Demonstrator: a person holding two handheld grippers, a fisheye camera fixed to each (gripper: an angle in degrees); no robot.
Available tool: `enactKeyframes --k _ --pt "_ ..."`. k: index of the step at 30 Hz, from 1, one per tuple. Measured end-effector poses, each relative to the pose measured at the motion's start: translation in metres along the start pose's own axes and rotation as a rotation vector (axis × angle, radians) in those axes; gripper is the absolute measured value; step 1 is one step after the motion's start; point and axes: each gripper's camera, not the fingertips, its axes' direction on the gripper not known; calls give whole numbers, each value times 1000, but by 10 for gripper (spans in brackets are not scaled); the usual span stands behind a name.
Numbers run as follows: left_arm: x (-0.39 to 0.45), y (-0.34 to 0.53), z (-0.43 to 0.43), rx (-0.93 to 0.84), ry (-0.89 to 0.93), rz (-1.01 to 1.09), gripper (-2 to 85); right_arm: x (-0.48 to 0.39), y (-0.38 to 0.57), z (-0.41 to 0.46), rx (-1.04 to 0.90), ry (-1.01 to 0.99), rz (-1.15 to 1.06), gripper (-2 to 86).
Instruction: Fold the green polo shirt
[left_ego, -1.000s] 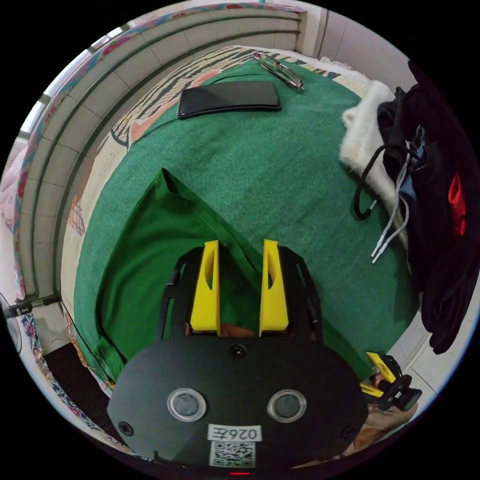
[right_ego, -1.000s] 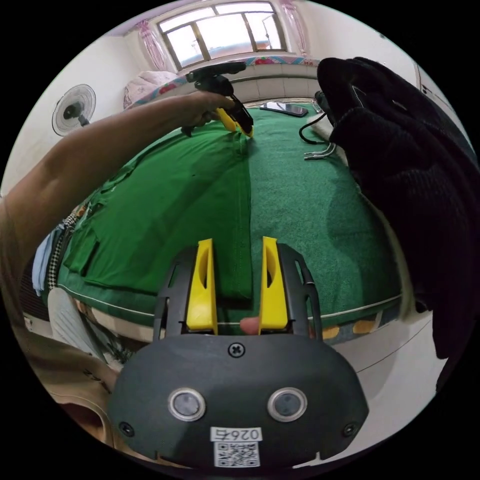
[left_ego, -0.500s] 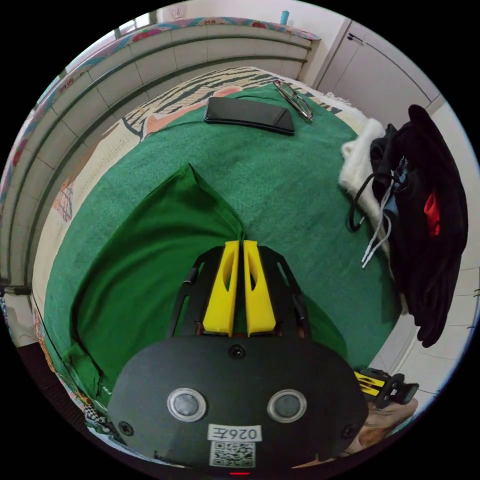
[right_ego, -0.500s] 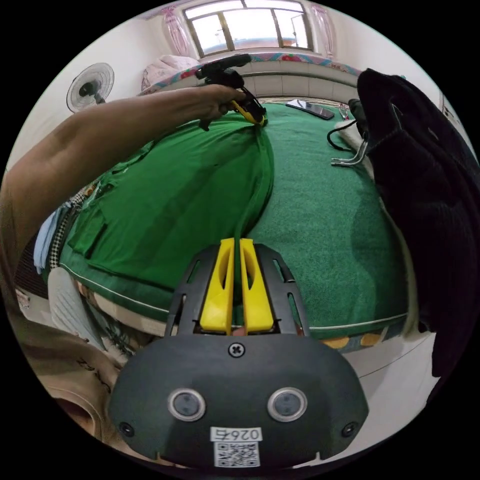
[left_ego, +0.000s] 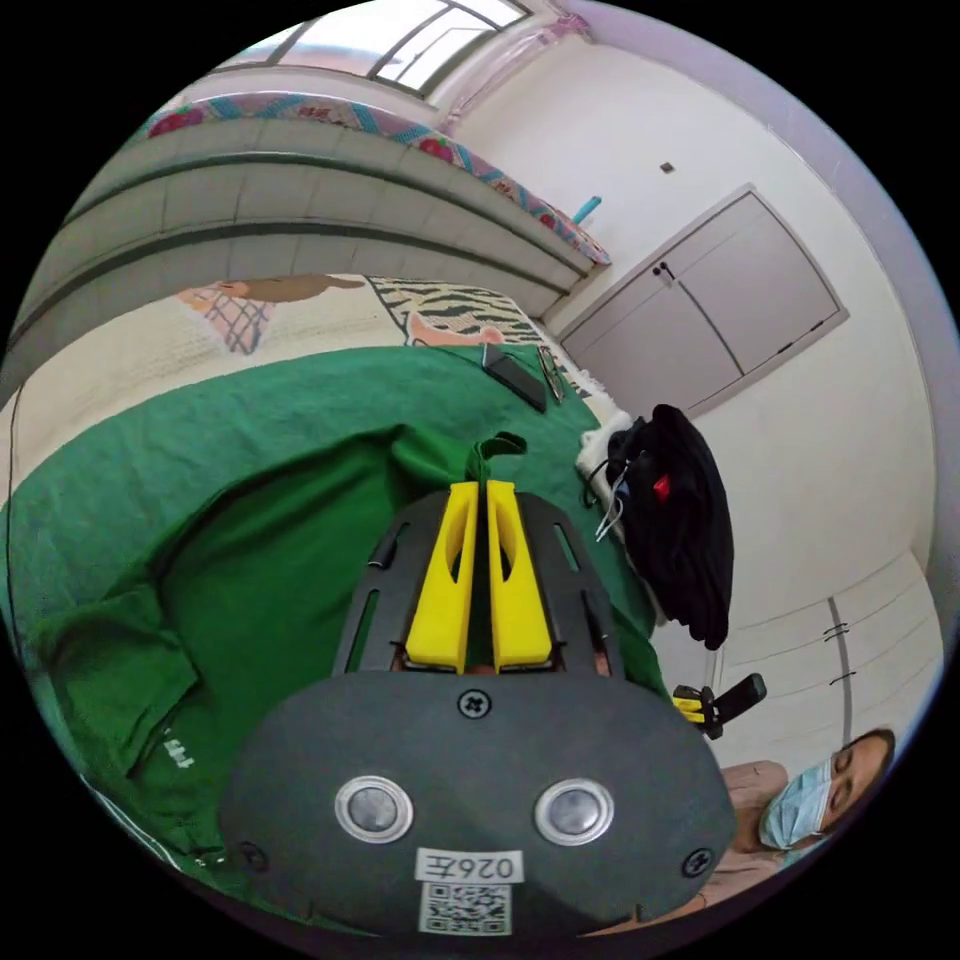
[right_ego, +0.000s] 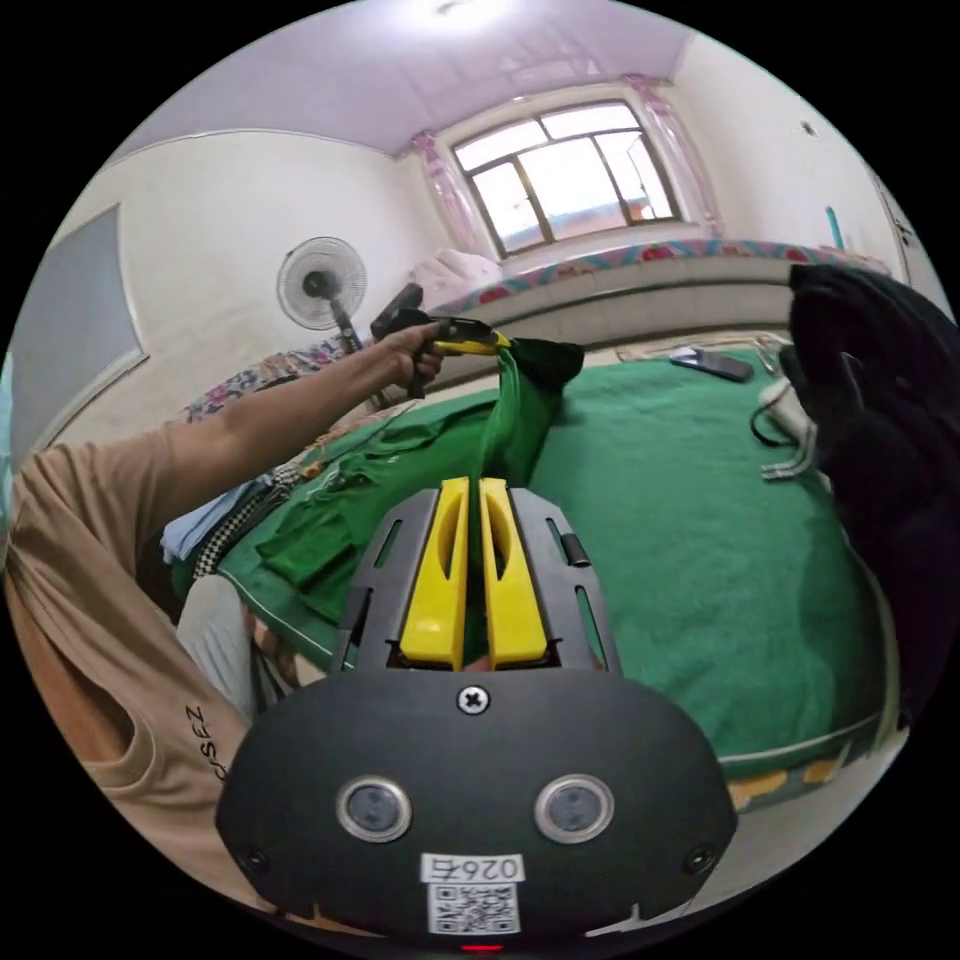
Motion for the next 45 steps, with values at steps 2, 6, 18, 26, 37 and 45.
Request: enactKeyframes --k 2,6,18,26,37,45 --pt "-30 19 -58 31 8 -34 -1 -37 -14 28 -7 -65 -43 -15" --pt "-101 71 -176 102 64 -122 -1 -99 -37 78 -48 -206 -95 -15" --pt "-231 179 -390 226 203 -250 0 -319 -74 276 -420 -338 -289 -15" --pt "-243 228 -482 346 249 -227 43 -404 -82 383 -587 -317 -423 41" --pt "-99 329 -594 479 201 -6 75 -322 -223 438 -531 -507 -247 133" --pt "4 334 -557 152 12 258 -2 -242 -317 603 -662 -232 32 119"
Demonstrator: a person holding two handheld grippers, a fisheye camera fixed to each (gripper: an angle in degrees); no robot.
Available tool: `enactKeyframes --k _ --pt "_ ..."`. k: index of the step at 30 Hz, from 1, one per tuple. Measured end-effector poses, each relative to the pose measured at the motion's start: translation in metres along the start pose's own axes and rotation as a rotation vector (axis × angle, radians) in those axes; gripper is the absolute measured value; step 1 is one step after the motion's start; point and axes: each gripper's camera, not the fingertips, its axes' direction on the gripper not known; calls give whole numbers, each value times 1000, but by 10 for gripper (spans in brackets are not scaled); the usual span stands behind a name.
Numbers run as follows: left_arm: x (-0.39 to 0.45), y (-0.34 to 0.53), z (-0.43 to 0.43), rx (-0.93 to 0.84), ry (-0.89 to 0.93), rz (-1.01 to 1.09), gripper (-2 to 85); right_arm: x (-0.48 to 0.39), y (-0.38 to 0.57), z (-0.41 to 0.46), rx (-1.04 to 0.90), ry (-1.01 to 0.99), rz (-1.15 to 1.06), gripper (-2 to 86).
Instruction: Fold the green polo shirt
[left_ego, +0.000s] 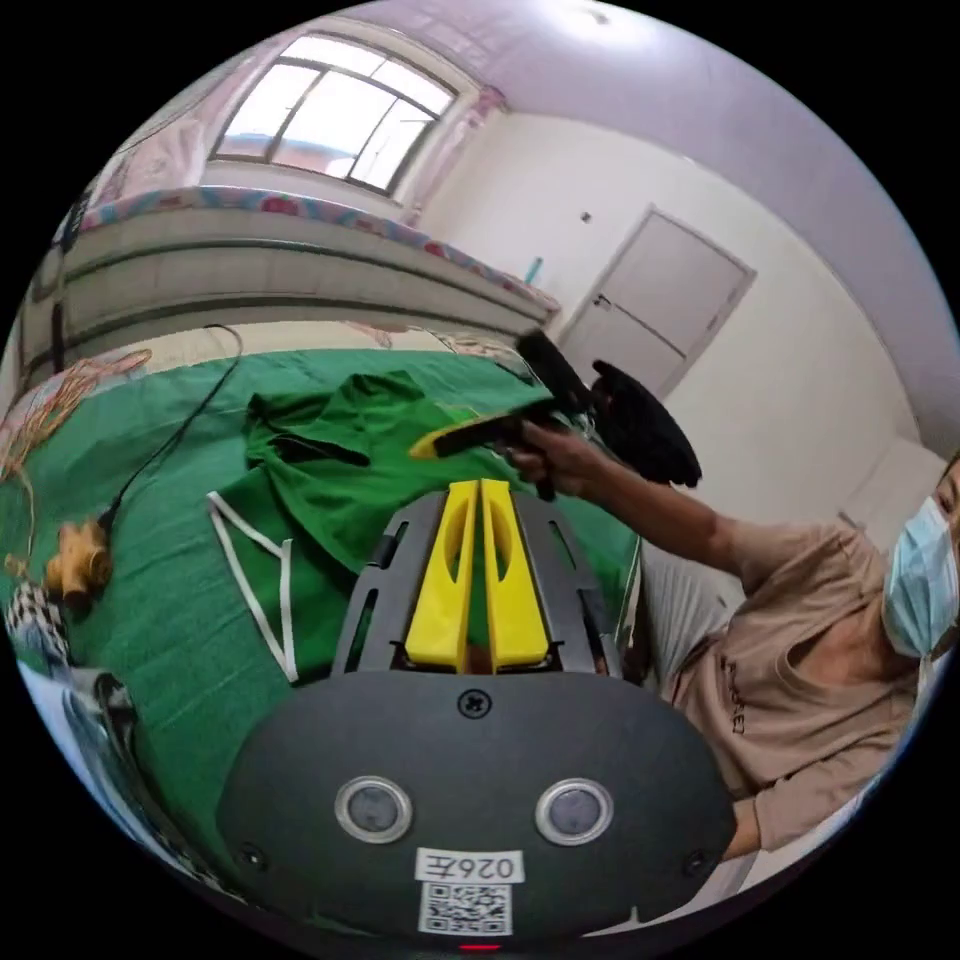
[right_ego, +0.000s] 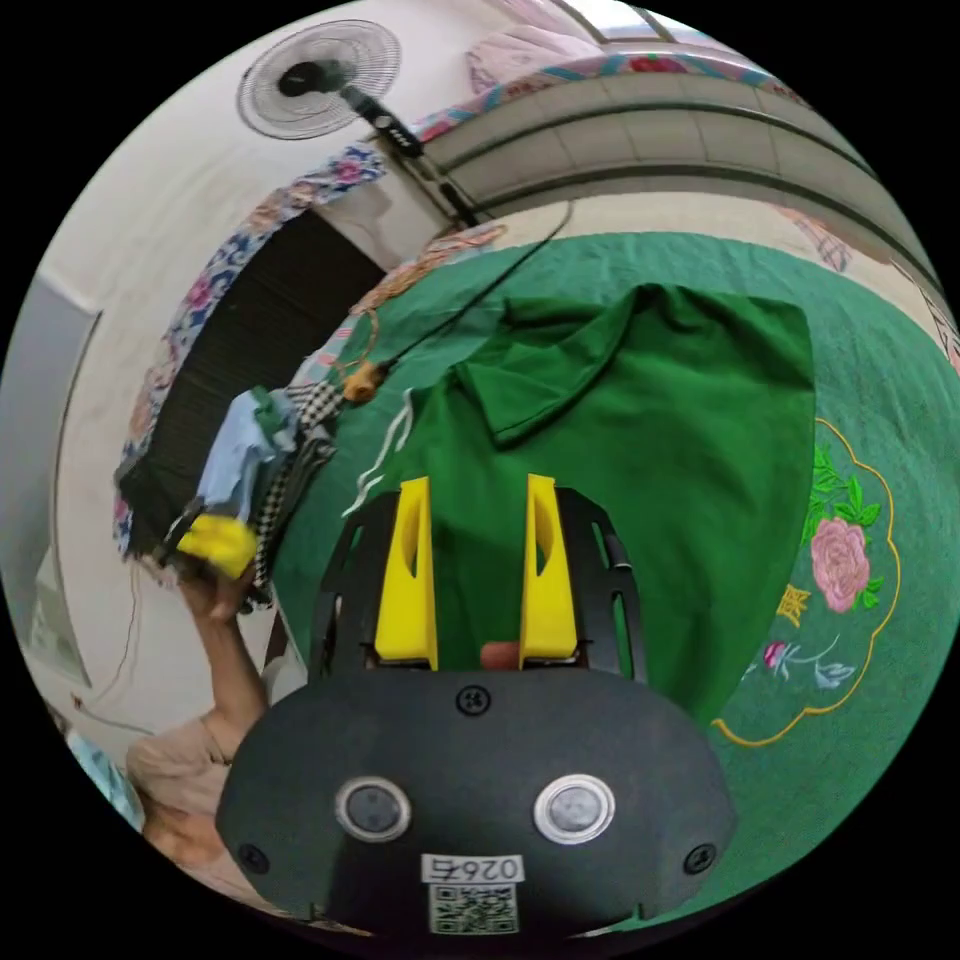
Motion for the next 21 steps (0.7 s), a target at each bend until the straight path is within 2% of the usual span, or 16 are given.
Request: enactKeyframes --k 5,7,12,16,21 --pt "3 1 44 -204 80 -19 -9 34 -53 34 -5 -37 174 102" --pt "-1 5 65 -292 68 -65 -10 38 -66 40 -6 -43 189 96" --pt "2 3 96 -360 119 -97 -10 40 -102 49 -69 -16 162 69" --pt "13 0 115 -464 65 -86 -10 38 -129 49 -128 -76 103 3" --pt "24 11 130 -628 -49 -52 -10 33 -165 46 -82 -74 85 -9"
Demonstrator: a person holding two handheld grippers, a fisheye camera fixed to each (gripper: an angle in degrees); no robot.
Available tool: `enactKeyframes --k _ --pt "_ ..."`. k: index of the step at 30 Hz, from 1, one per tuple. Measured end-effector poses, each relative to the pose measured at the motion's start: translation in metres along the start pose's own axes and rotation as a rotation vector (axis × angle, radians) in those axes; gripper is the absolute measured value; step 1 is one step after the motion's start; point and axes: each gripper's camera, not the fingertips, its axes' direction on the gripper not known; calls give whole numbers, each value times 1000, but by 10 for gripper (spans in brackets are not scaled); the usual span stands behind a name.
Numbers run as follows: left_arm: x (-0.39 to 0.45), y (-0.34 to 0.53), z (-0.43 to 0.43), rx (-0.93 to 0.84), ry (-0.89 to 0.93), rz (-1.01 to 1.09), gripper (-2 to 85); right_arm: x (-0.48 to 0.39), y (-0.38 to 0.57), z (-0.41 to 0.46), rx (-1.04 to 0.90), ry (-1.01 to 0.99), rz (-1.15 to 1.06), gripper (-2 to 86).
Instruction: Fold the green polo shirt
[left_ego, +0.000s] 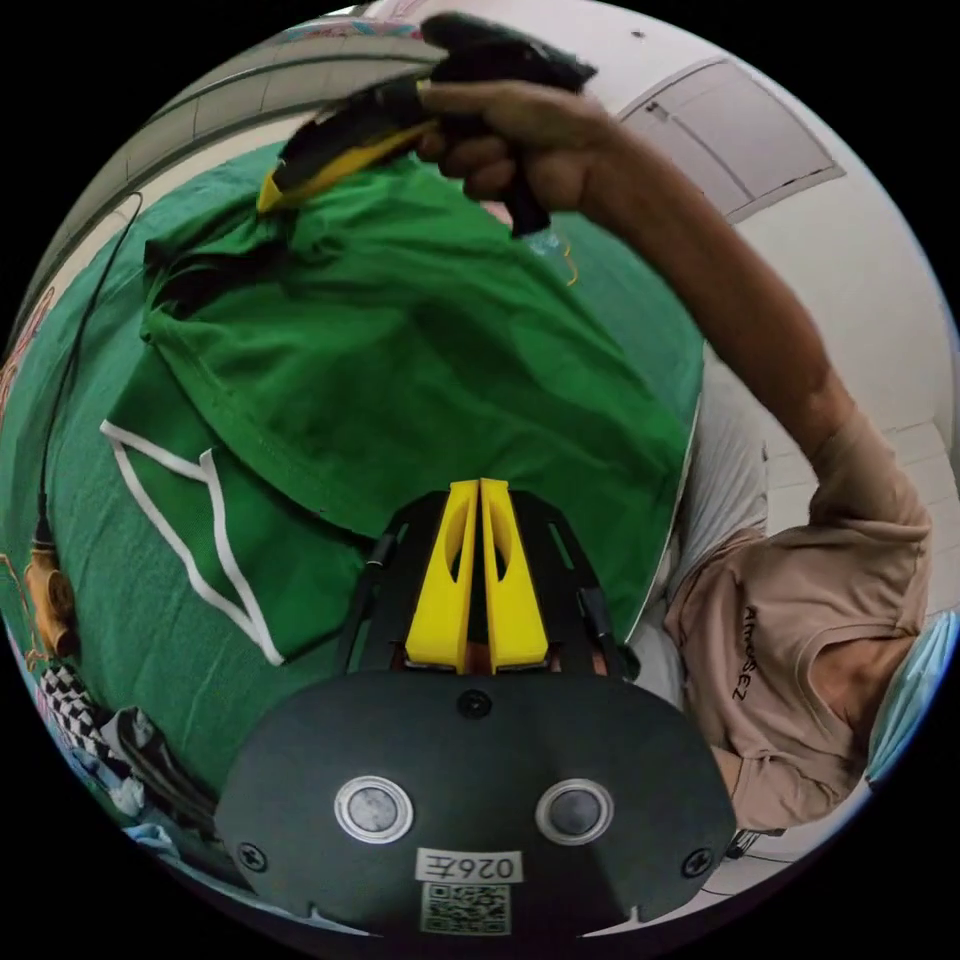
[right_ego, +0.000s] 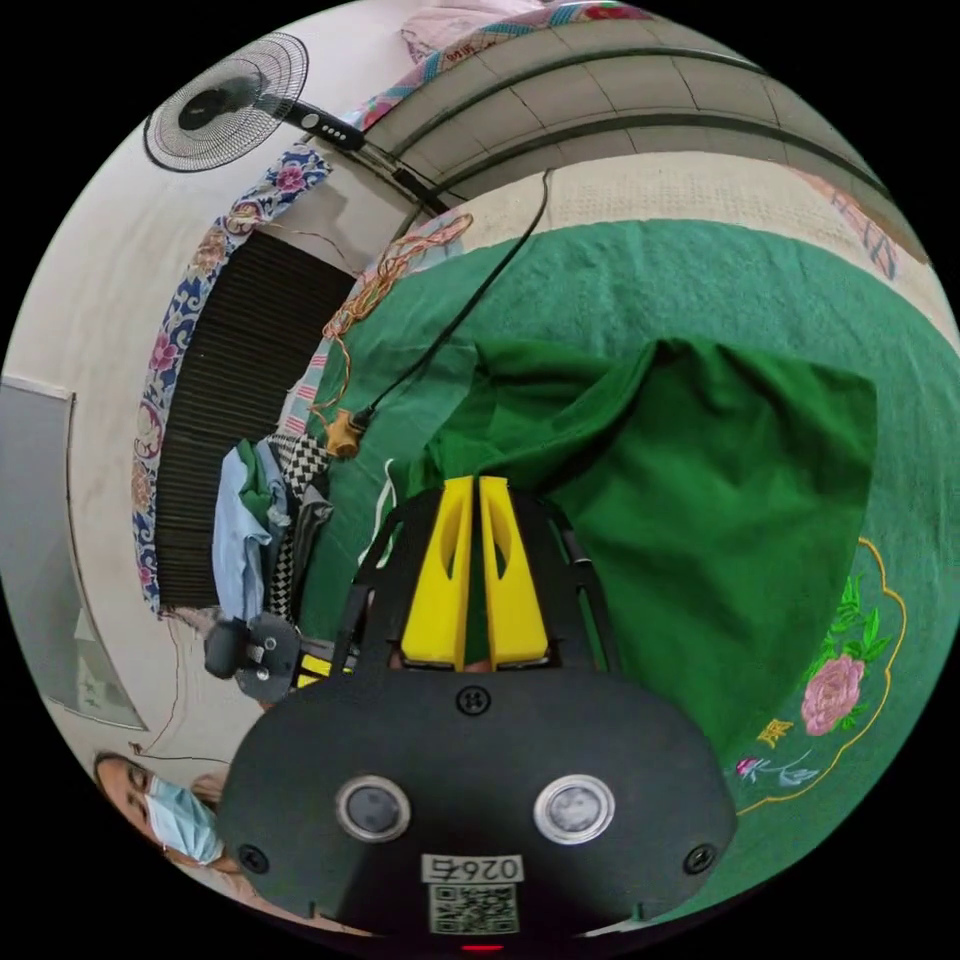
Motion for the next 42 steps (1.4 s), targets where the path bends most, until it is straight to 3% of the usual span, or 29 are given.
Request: enactKeyframes --k 5,11,15,21,23,25,27,31,37,39,42 --pt "0 13 0 6 11 -33 -10 -7 -46 -8 228 -120 23 7" --pt "-16 32 -7 85 56 -148 -10 -13 -72 -11 265 -114 24 89" --pt "-14 43 -14 132 40 -171 -10 -18 -50 -28 257 -107 -54 89" --pt "9 47 -23 290 76 -74 -10 -4 31 -44 177 294 -118 55" --pt "13 44 -15 259 38 -66 -10 17 58 -40 125 366 -85 41" --pt "6 41 8 69 -119 -176 -9 38 75 -39 118 368 -28 22" --pt "3 46 10 84 -91 -191 -9 61 86 -37 78 430 55 4" --pt "-1 70 -6 181 -33 -226 -10 88 115 -64 203 333 154 -8" --pt "-1 95 -23 476 158 -168 -10 48 125 -45 271 283 -23 -9" --pt "0 96 -19 504 212 -125 -10 34 123 -25 245 245 -96 -9" --pt "2 90 -1 378 157 -123 -10 27 122 6 82 269 -143 -9"
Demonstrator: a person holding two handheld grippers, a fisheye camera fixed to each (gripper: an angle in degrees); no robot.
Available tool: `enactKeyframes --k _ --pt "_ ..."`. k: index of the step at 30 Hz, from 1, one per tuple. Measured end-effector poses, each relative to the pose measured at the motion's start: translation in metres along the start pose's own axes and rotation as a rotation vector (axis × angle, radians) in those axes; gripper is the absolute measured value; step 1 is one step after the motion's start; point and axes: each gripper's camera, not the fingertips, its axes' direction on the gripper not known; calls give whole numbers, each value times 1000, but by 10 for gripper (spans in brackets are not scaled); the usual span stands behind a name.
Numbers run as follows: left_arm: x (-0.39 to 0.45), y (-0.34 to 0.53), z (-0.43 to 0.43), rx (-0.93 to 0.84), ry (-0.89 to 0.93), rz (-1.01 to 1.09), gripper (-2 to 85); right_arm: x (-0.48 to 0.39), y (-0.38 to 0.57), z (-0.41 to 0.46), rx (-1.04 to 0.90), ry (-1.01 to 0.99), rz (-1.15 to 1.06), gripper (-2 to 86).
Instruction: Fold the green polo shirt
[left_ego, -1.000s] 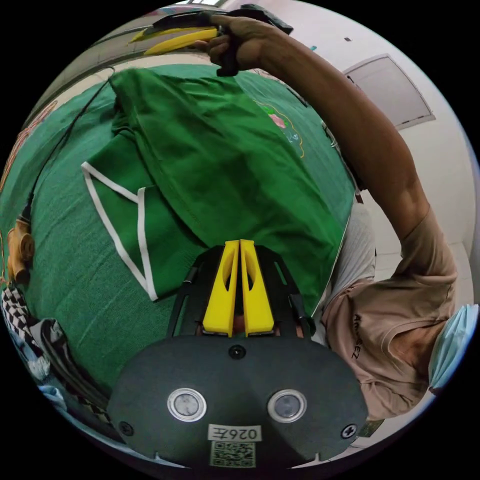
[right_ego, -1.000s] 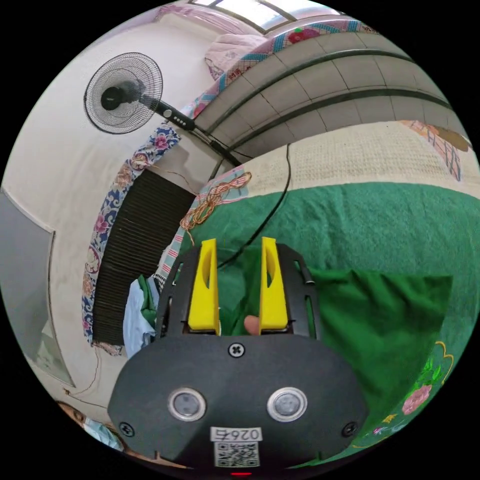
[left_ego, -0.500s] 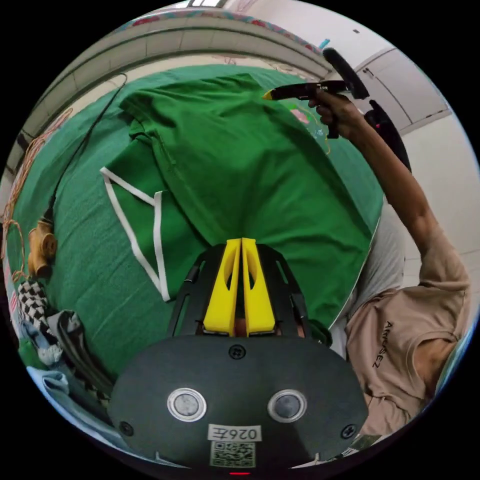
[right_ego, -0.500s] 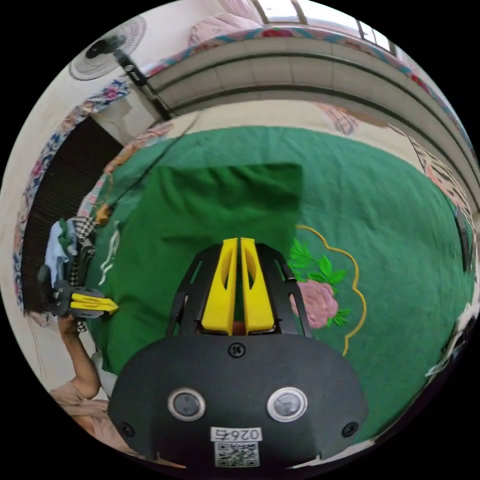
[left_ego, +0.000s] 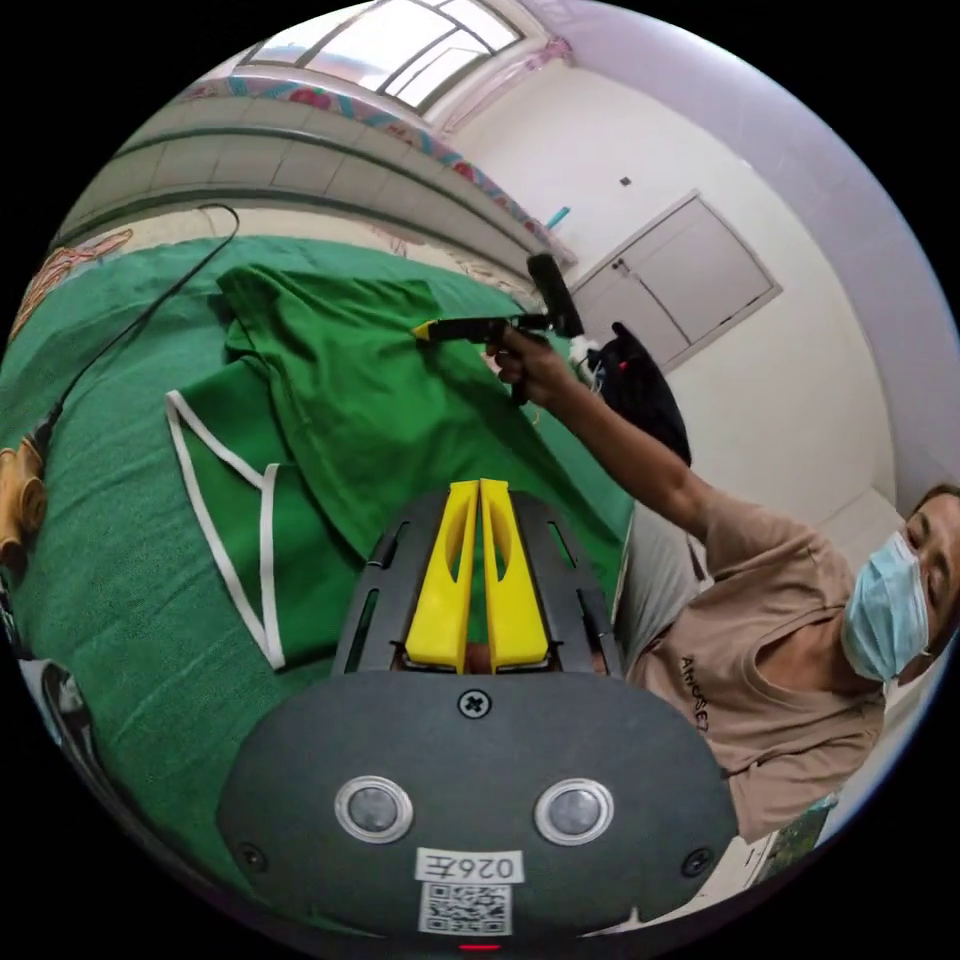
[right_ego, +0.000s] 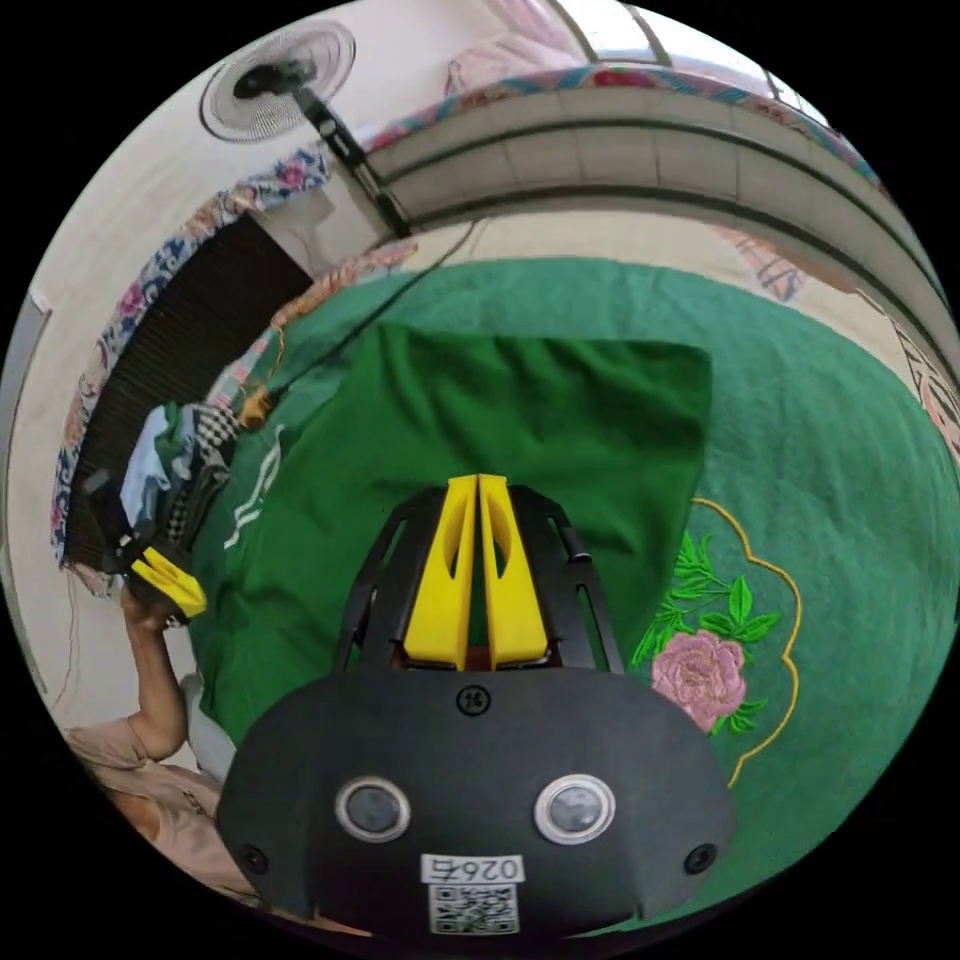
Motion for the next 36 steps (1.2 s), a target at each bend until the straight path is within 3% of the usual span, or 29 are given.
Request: enactKeyframes --k 3,6,11,13,15,16,18,21,25,27,31,36 --pt "-4 11 13 -181 -204 -78 -10 -10 27 -23 10 108 20 -9" --pt "23 28 -6 -115 -144 20 -10 -45 82 -64 34 141 -101 -9" --pt "85 59 -7 -26 -57 230 -10 -109 225 -100 19 -12 -302 -9" --pt "100 79 29 -204 -46 243 -9 -113 267 -92 -29 -65 -299 -9" --pt "92 97 57 -405 -223 127 -9 -108 303 -75 -138 -71 -273 -9" --pt "89 107 47 -321 -188 74 -9 -103 325 -64 -222 -20 -250 -9" --pt "78 124 27 -270 -133 -68 -9 -91 358 -72 -158 2 -199 -9" --pt "74 156 -8 -149 -227 -207 -7 -66 397 -91 -148 -3 -63 -6" --pt "89 203 -50 279 -204 -295 21 -35 449 -118 -14 -80 84 24" --pt "88 218 -53 360 -192 -346 79 -16 469 -124 45 -176 164 55" --pt "63 222 -32 287 -100 -449 153 26 510 -121 107 -396 302 72" --pt "41 208 -16 190 -95 -497 156 59 547 -106 113 -493 379 90"
